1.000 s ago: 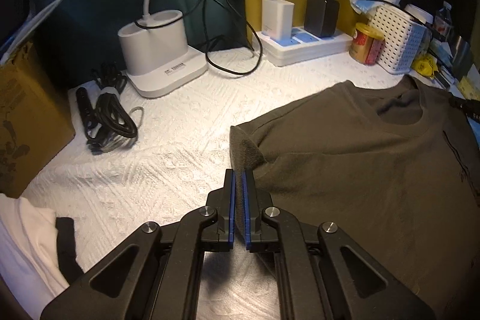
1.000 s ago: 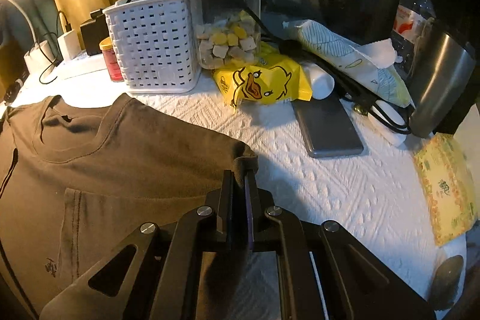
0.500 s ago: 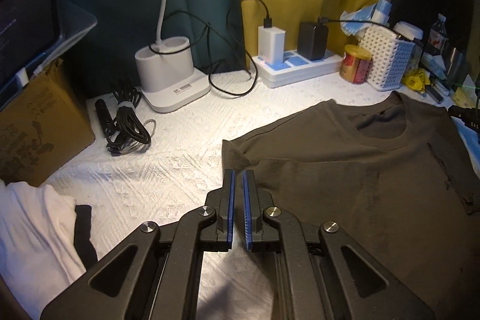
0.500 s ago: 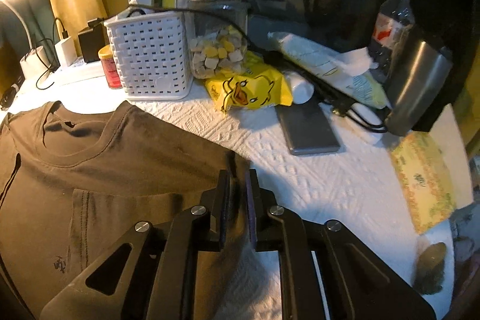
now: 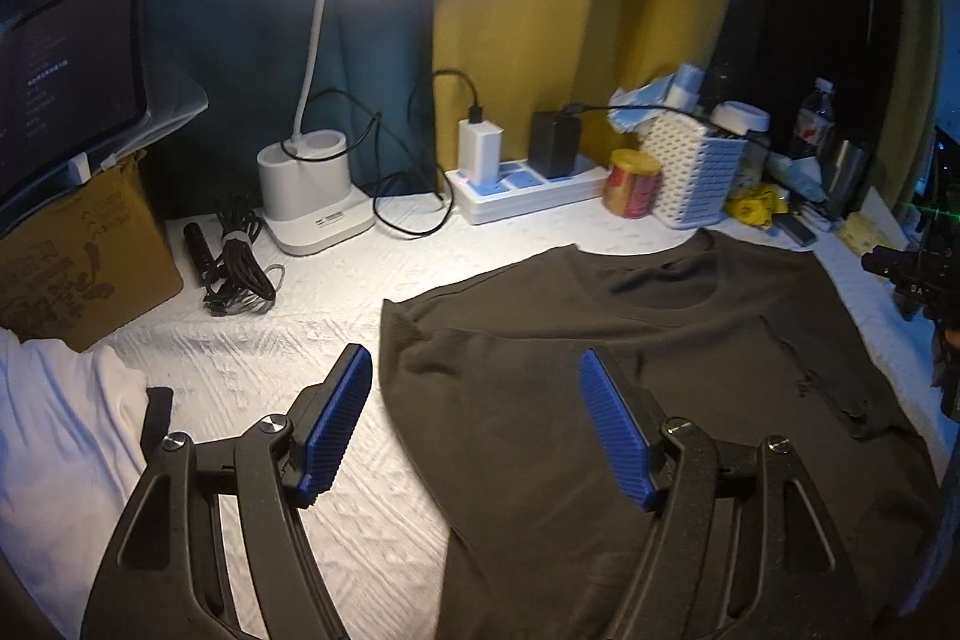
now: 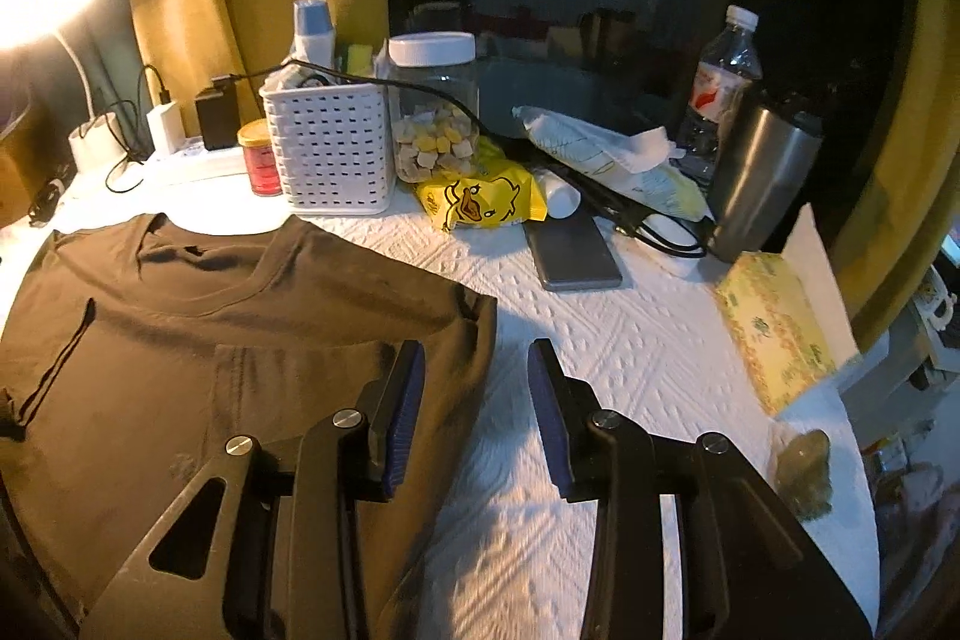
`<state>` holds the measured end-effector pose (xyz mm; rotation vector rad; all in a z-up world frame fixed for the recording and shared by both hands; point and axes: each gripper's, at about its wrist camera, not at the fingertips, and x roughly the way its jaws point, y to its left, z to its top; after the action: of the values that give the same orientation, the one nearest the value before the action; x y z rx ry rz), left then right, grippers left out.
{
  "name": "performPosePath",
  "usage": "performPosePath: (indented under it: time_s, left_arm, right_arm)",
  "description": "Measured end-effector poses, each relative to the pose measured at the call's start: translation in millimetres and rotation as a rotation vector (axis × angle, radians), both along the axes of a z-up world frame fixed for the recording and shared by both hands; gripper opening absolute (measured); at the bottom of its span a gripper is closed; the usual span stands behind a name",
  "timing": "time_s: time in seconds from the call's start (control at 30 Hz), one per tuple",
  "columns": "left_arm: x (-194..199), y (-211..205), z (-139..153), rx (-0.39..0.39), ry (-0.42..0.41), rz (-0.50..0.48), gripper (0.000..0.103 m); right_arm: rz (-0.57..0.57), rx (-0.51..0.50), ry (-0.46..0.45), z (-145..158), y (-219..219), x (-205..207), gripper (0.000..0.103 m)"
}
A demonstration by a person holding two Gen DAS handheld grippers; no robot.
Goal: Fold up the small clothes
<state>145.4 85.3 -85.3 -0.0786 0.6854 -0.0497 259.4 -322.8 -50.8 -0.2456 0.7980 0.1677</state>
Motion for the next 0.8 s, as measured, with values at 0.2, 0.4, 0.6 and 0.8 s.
performPosePath:
  time_s: [0.2, 0.4, 0.6, 0.8]
  left_arm:
    - [-25, -11, 12, -0.026, -0.029, -0.04, 0.072]
    - [-45, -22, 19, -0.032, -0.05, -0.06, 0.072]
    - [-62, -32, 24, -0.033, -0.062, -0.08, 0.072]
    - [-77, -36, 22, -0.042, -0.06, -0.091, 0.072]
  right_arm:
    - [0.004, 0.011, -0.017, 12, 0, -24, 0.047]
    - [0.017, 0.022, -0.029, 20, 1, -48, 0.048]
    - [0.023, 0.035, -0.038, 26, 1, -67, 0.048]
    - [0.033, 0.04, -0.044, 28, 3, -89, 0.048]
